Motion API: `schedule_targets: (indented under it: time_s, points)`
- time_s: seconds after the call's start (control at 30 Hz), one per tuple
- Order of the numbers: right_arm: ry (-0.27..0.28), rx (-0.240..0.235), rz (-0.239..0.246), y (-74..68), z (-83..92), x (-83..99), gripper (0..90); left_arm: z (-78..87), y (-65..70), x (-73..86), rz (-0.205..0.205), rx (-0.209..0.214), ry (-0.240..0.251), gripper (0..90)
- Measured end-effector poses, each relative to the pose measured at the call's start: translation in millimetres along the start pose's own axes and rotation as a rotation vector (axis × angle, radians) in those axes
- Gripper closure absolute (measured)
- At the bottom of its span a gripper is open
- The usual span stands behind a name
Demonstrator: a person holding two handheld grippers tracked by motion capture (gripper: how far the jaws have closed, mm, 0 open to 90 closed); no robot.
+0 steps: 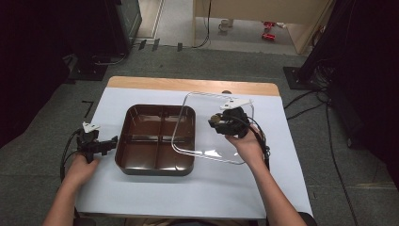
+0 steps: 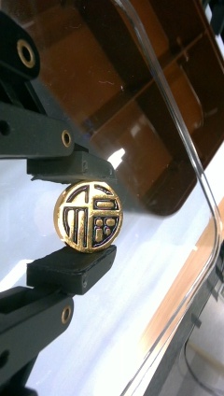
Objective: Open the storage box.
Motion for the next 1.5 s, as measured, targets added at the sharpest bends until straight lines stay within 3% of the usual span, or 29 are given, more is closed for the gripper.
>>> schedule_targets:
  time_s: [0.33,0.77,1.07,1.5]
  points:
    - [-0.003,0.067,-0.059,33.7,17.2,25.5,58.6,0.1,-0.1,0.0,-0.001,0.000,-0.001,11.9]
    - [-0.008,0.142,-0.127,74.3,22.9,49.6,58.6,0.1,-0.1,-0.1,-0.001,0.001,-0.002,11.9]
    - [-0.031,0.205,-0.142,101.3,12.4,71.9,58.6,0.1,-0.1,0.0,-0.001,0.000,-0.002,11.9]
    - [-0.065,0.278,-0.216,128.4,-4.7,98.7,58.5,0.0,-0.1,0.0,-0.001,0.001,-0.002,11.9]
Point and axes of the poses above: each handheld gripper's, and its own axes: z roughly backward along the jaws, x roughly out of its underside, y roughly to its right, the point moved 2 cm from there along -z, roughly forward along the jaws, and after that the axes turned 15 degrees about y, right-handed, at the moved point
